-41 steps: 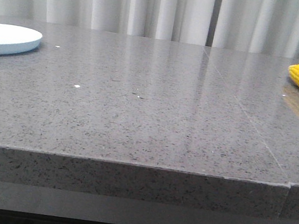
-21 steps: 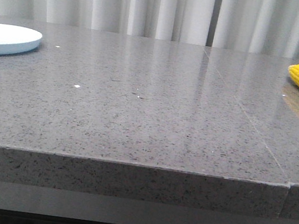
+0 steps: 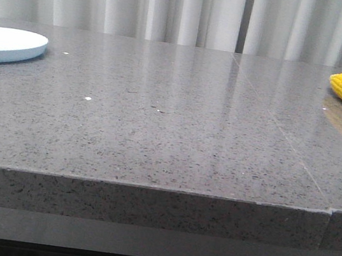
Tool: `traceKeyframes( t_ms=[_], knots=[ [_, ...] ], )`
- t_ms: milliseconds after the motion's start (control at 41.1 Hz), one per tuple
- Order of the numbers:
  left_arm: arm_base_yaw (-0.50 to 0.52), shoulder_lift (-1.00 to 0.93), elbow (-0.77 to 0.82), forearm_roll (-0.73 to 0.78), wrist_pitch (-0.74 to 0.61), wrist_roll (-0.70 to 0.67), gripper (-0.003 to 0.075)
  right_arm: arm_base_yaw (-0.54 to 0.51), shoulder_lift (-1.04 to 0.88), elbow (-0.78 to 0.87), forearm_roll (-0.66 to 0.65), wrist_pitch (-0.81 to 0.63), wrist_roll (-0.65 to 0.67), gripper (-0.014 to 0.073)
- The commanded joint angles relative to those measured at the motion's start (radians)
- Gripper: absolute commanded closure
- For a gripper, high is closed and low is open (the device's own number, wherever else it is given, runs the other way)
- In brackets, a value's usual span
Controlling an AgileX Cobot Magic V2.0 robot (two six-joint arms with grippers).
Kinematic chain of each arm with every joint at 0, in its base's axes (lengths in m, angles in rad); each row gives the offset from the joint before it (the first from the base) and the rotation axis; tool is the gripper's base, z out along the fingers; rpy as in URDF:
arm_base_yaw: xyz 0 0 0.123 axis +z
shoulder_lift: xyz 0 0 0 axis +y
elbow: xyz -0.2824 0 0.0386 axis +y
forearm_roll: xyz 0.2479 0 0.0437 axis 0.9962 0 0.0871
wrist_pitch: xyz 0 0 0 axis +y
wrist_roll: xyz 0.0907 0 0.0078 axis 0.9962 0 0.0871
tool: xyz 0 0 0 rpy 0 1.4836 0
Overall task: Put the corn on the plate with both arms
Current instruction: 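Open the left gripper and lower it onto the white plate's rim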
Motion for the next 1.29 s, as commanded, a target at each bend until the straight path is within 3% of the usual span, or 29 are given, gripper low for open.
traceKeyframes(
  t_ms=[0, 194, 316, 486, 729, 1264],
  knots=[
    [-0.008, 0.093, -0.066, 0.028, -0.064, -0.008, 0.0268, -0.005, 0.011, -0.023, -0.012, -0.066, -0.004, 0.0064],
    [0.002, 0.286, -0.15, 0.127, -0.044, -0.008, 0.0268, -0.005, 0.011, -0.023, -0.012, -0.066, -0.004, 0.0064],
    [0.067, 0.435, -0.219, 0.133, -0.026, -0.008, 0.0268, -0.005, 0.011, -0.023, -0.012, -0.066, -0.004, 0.0064],
    [0.189, 0.634, -0.327, 0.007, -0.022, 0.006, 0.0269, -0.005, 0.011, -0.023, -0.012, -0.066, -0.004, 0.0064],
    [0.283, 0.897, -0.516, -0.311, 0.027, 0.21, 0.0281, -0.005, 0.011, -0.023, -0.012, -0.066, -0.004, 0.0064],
    [0.283, 1.248, -0.812, -0.368, 0.008, 0.212, 0.0281, -0.005, 0.011, -0.023, -0.012, -0.066, -0.004, 0.0064]
  ],
)
